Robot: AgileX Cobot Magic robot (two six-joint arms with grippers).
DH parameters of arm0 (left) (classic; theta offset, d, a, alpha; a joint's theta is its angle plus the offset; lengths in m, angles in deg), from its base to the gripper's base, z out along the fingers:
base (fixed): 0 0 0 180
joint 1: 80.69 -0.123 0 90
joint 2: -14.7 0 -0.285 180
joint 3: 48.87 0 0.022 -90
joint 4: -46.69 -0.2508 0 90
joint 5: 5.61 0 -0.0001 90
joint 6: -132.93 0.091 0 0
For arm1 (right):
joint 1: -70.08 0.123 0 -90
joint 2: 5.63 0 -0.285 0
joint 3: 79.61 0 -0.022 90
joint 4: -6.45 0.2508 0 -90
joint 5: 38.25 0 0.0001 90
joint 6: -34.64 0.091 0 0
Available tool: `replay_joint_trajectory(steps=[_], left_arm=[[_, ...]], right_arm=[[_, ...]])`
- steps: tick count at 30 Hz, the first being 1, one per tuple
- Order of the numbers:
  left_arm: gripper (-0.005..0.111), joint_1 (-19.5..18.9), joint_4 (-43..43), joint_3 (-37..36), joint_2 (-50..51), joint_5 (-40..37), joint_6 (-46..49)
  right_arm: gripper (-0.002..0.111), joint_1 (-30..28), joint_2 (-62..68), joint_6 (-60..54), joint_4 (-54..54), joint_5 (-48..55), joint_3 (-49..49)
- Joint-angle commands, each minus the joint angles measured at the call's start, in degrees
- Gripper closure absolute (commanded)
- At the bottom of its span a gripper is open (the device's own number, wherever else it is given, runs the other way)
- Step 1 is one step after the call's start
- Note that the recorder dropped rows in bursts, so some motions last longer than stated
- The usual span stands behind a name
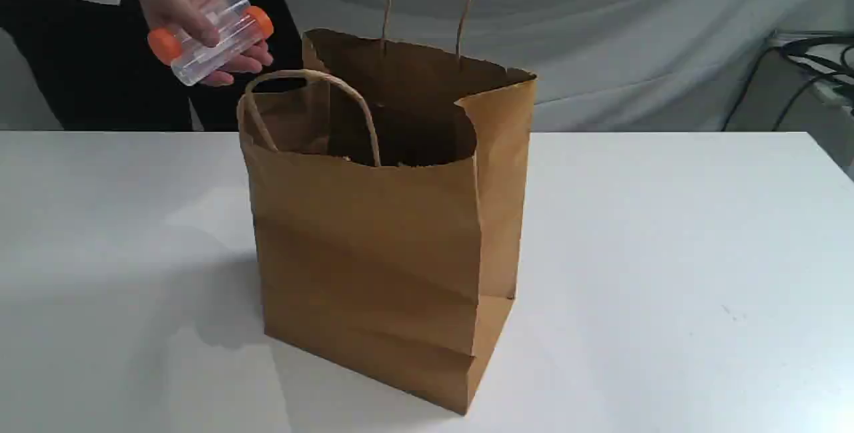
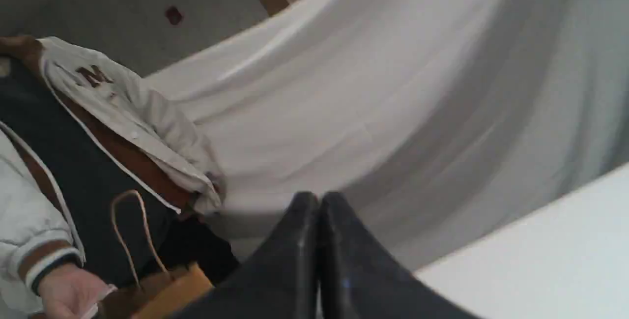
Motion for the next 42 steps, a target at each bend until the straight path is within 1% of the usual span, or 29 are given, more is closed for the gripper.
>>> replay_joint_trajectory(steps=[1, 5, 7, 9, 12, 16, 18, 21, 23, 24, 26, 30, 33, 36, 39, 42], left_arm=[[0.107, 0.2, 0.3, -0.2, -0.3, 0.1, -0.6], [0.107, 0.2, 0.3, -0.2, -0.3, 0.1, -0.6], [0.107, 0.2, 0.3, -0.2, -0.3, 0.1, -0.6], [0.107, 0.2, 0.3, -0.2, -0.3, 0.1, -0.6], [0.107, 0.2, 0.3, -0.2, -0.3, 0.1, -0.6], [0.107, 0.2, 0.3, -0.2, -0.3, 0.2, -0.6], [0.107, 0.2, 0.3, -0.2, -0.3, 0.2, -0.6], [0.107, 0.2, 0.3, -0.2, -0.3, 0.2, -0.6], [0.107, 0.2, 0.3, -0.2, -0.3, 0.2, -0.6], [0.107, 0.2, 0.3, -0.2, -0.3, 0.2, -0.6], [0.107, 0.2, 0.3, -0.2, -0.3, 0.2, -0.6], [0.107, 0.2, 0.3, -0.2, -0.3, 0.2, -0.6], [0.107, 0.2, 0.3, -0.2, -0.3, 0.4, -0.5], [0.107, 0.2, 0.3, -0.2, -0.3, 0.4, -0.5], [0.107, 0.2, 0.3, -0.2, -0.3, 0.4, -0.5], [0.107, 0.2, 0.3, -0.2, -0.3, 0.4, -0.5]], right_arm=[[0.108, -0.2, 6.9, -0.4, -8.2, 4.7, -8.6], [0.108, -0.2, 16.8, -0.4, -14.1, 9.6, -17.0], [0.108, -0.2, 20.5, -0.8, -14.7, 10.0, -19.8], [0.108, -0.2, 24.0, -4.3, -14.7, 12.3, -22.7], [0.108, -0.2, 30.9, -11.6, -14.2, 22.4, -29.1], [0.108, -0.2, 41.3, -21.0, -9.1, 38.9, -38.6], [0.108, -0.2, 46.6, -24.1, -5.5, 45.1, -42.5], [0.108, -0.2, 53.2, -26.5, 0.0, 51.1, -48.3], [0.107, 0.4, 55.9, -28.1, 2.2, 53.1, -50.7], [0.104, 1.4, 57.4, -28.4, 2.6, 53.8, -52.1], [0.096, 4.0, 60.1, -28.4, 2.6, 53.9, -54.2], [0.072, 11.8, 65.5, -31.0, 2.1, 50.9, -56.3], [0.061, 18.2, 69.2, -34.0, 0.8, 46.9, -56.3], [0.06, 23.4, 72.7, -36.3, -2.7, 43.2, -56.3], [0.06, 27.6, 75.6, -37.3, -7.4, 37.3, -56.3], [0.06, 30.2, 77.3, -37.4, -8.6, 33.2, -56.3]])
